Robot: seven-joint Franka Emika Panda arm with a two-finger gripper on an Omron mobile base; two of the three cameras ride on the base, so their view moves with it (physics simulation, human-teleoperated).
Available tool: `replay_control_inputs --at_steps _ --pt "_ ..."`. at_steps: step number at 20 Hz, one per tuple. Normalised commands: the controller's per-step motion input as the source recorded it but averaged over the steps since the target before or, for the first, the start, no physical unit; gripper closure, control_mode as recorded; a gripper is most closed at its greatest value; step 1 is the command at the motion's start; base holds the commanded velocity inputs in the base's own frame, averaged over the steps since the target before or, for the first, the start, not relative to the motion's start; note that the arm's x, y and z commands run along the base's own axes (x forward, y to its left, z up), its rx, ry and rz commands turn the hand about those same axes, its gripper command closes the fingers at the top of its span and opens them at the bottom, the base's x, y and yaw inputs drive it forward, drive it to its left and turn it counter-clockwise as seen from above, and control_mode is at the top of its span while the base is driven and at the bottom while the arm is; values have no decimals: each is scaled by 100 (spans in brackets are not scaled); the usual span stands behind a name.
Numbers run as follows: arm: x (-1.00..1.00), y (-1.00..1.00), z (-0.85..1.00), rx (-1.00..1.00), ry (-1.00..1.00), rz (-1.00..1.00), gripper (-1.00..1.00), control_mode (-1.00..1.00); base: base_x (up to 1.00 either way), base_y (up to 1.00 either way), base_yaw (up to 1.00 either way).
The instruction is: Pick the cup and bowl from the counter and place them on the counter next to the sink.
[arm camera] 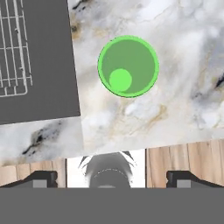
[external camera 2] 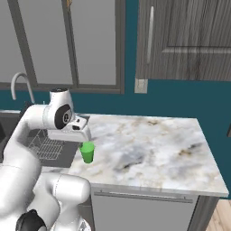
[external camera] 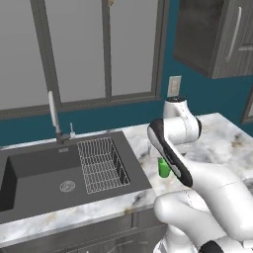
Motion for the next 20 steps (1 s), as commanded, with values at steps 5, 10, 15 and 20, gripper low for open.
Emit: replay_control_inputs --at_steps 5,10,15,20 --pt "-90 -19 42 2 -19 0 -100 -100 0 0 0" --pt "-67 -4 60 1 -23 3 -100 -100 0 0 0" --pt "-36 0 11 0 -12 2 -100 -100 0 0 0" --pt "0 0 0 0 0 0 -100 -100 0 0 0"
